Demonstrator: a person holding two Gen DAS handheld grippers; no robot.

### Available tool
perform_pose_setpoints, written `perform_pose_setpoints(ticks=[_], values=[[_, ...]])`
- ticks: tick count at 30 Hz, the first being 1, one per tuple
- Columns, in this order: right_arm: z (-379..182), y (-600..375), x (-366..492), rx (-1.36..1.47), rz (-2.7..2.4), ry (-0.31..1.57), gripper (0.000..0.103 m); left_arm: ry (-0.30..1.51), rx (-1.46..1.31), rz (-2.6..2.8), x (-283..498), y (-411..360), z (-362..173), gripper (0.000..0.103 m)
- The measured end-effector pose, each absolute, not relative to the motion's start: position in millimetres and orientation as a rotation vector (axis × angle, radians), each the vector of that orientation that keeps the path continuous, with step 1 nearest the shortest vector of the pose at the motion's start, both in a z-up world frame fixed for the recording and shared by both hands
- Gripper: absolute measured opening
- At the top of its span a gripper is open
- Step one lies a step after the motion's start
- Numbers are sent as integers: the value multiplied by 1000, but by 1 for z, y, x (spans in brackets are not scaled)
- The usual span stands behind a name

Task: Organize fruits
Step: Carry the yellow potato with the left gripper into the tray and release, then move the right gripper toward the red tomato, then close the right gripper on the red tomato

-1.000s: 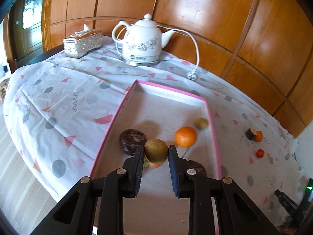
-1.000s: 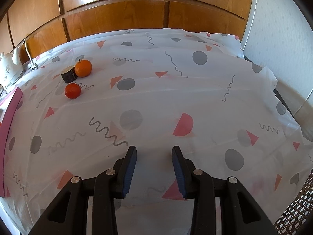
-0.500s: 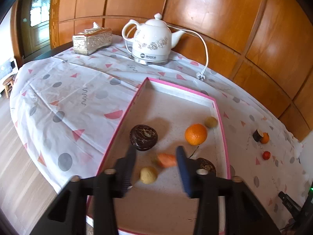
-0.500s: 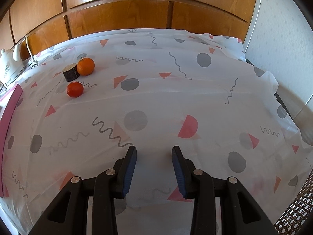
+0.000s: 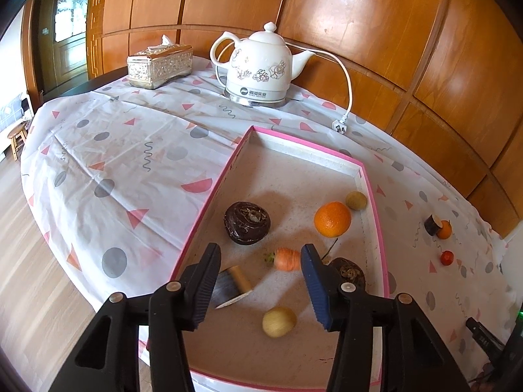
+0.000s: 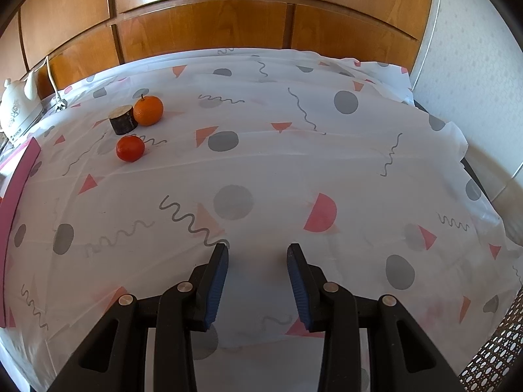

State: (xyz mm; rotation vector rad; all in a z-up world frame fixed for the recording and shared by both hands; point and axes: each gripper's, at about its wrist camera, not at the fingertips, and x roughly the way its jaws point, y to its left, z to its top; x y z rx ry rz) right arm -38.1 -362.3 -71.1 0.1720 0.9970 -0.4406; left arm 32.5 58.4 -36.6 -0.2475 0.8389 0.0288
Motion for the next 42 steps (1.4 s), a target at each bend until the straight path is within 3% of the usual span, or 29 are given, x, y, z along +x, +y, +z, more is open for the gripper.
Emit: perform_pose_setpoints(ticks=[42], values=[[-66,-296,96,55,-160,990,38,803,-348,203,17,109,-31,65]])
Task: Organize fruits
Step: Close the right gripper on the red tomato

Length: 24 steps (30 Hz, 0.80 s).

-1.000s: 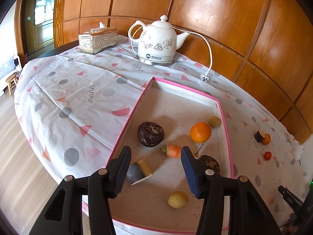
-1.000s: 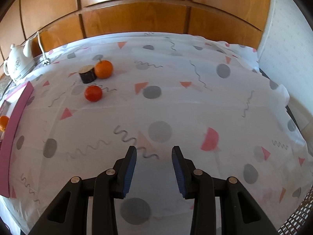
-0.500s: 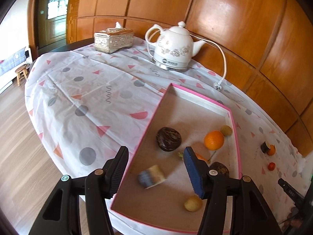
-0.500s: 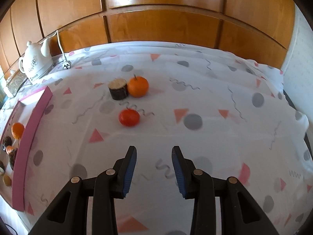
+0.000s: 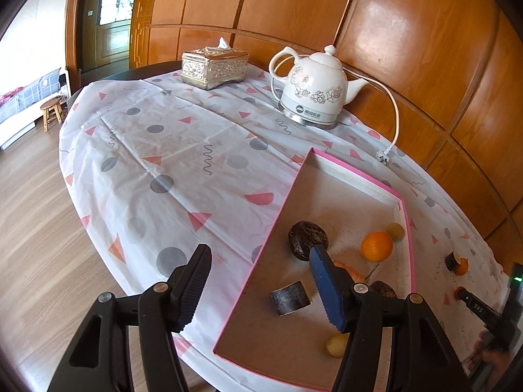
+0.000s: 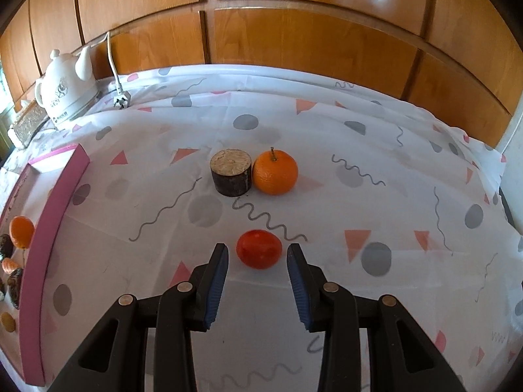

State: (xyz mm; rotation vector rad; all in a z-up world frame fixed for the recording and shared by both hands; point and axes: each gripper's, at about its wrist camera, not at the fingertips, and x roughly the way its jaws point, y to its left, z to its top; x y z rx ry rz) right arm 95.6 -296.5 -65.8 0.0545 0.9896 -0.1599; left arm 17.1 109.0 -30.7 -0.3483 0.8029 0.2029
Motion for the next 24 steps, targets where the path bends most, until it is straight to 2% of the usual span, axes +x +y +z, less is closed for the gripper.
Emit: perform_pose_setpoints(ticks=[4,7,24], values=[[-72,-297,102,35,-172,1014,38,811,-357,215,16,112,-33,65],[-75,-295,103,13,-152,1019,32,811,-358,215,16,113,-34,65],[-62,-263,90,18,-41,996,32,809,-366,194,9,113,-34,66]])
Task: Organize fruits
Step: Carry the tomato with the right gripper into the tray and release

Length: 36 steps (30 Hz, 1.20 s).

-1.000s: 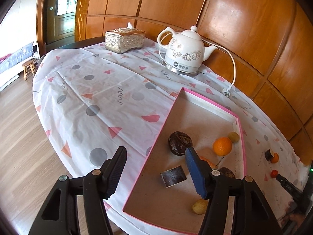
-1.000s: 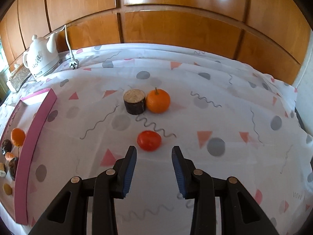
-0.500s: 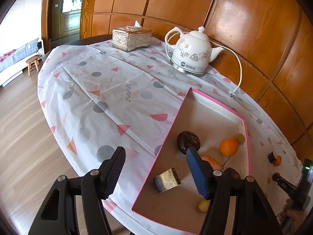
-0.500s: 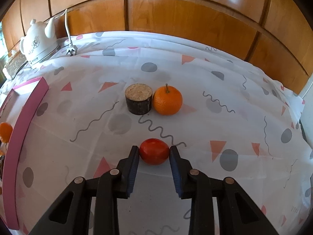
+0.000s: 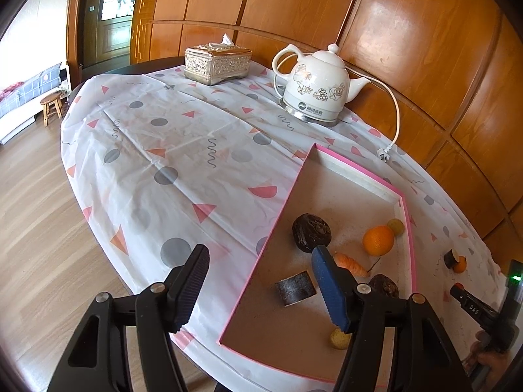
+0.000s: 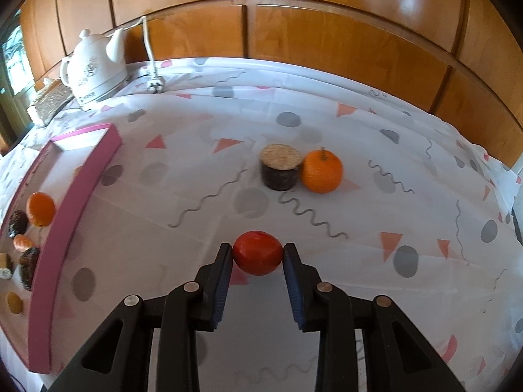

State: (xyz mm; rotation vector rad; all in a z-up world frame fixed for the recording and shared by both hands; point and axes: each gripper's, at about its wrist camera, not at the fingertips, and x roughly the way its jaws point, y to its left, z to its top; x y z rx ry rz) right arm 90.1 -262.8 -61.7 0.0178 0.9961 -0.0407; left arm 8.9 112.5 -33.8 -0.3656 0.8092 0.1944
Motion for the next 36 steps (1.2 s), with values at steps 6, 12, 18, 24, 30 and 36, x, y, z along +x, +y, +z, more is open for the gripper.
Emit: perform_pose_setpoints(ticks=[6,12,18,24,30,36], values=[[-51,-236,88,11,46,986,32,807,-377,196,7,115,-34,67],[-26,-192,89,11,194,945,32,804,-386,196,6,117,-34,67],[-11,-150,90,4,330,921,32,802,-397,201,5,121,-35,67],[-8,-109,92,-17,436,927,32,801,-406,207,5,124,-36,67],[-8,-67,98,-76,508,919,32,805,-410,210,5,126,-37,67],[-15,-51,103,-104,506,928,37,806,-411,212,5,127,-38,67]])
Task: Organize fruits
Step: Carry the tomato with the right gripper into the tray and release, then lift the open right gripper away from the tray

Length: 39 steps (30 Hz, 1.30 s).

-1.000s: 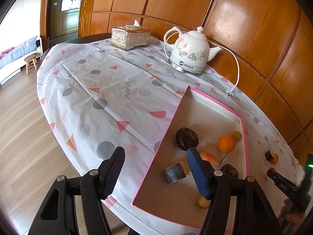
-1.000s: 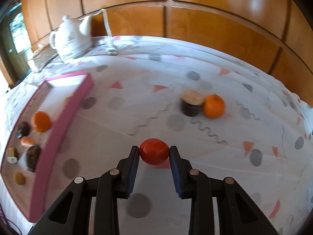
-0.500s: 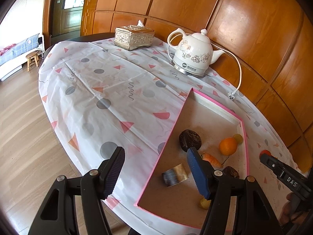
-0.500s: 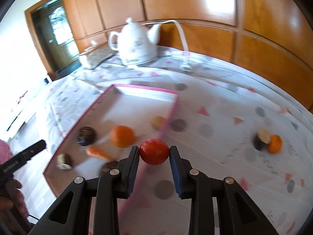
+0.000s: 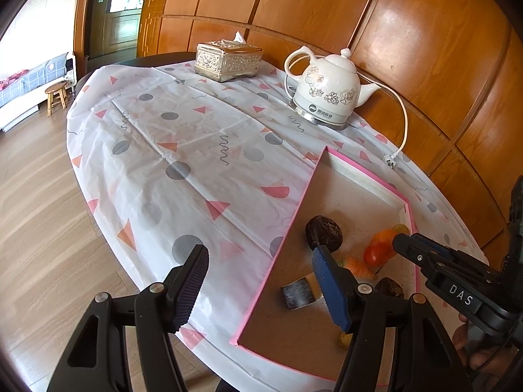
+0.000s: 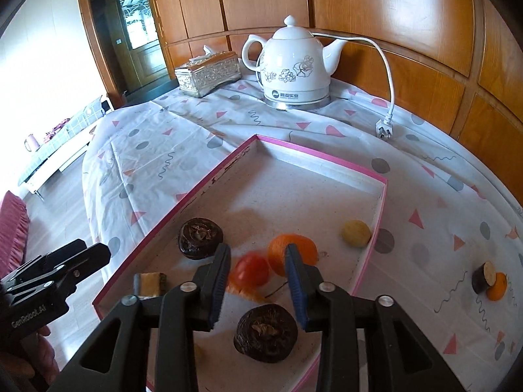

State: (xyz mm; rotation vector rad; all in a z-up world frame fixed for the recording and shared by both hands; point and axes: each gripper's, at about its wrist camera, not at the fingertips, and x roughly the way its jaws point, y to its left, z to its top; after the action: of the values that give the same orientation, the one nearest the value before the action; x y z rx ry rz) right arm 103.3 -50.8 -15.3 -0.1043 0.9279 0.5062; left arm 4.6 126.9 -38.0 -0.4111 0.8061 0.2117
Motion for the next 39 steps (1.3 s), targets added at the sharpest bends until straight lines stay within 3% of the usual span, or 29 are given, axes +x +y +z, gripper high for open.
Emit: perform_pose_setpoints(ticks=[39], values=[[-22,-197,36,26,111,891,38,804,-314,137,6,93,-25,67]])
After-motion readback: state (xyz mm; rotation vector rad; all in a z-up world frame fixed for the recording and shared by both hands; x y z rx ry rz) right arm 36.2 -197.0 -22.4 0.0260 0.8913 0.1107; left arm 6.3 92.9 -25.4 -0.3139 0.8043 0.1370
